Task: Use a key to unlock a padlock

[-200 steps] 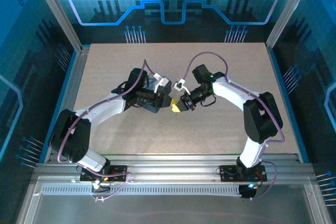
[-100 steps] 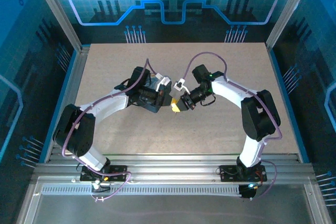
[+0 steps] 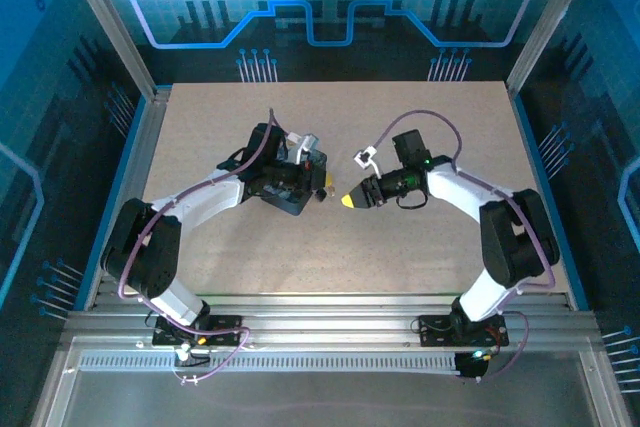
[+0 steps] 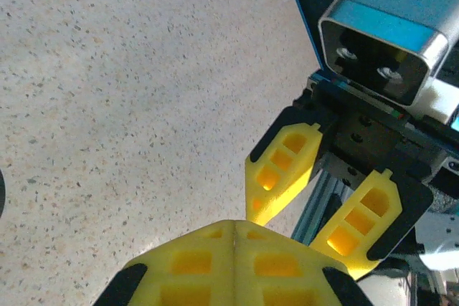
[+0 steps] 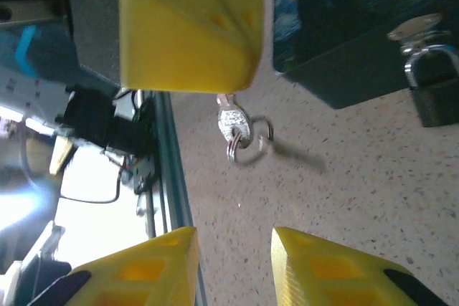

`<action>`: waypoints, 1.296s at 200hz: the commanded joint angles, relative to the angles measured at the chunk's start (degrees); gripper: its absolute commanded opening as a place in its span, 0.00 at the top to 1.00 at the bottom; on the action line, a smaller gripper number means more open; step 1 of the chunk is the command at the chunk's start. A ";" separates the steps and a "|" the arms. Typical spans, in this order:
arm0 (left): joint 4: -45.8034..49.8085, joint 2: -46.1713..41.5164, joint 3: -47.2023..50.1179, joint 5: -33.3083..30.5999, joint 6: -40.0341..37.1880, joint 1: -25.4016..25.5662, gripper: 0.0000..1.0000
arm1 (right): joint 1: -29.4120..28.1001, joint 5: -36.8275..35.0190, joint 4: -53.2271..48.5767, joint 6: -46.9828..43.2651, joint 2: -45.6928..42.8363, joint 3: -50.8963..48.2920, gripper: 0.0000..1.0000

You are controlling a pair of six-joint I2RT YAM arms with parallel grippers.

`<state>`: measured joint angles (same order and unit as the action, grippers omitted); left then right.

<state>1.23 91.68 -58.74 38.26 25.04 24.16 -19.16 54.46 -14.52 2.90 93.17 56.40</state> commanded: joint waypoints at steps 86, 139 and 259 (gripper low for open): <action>-7.84 -0.18 1.40 -4.95 8.72 -0.78 1.00 | -3.57 -17.49 68.31 56.77 2.46 -17.00 0.69; -9.97 -1.40 3.10 -4.76 10.34 -2.34 1.00 | -5.70 -17.27 73.17 61.44 5.42 -16.84 0.73; -13.98 -2.82 5.26 -2.93 12.92 -3.51 1.00 | -7.26 -16.68 74.35 63.08 8.85 -15.20 0.74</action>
<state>-10.63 90.52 -54.13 33.98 37.21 21.15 -25.21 37.87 56.53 65.63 101.19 40.01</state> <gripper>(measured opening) 0.038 0.268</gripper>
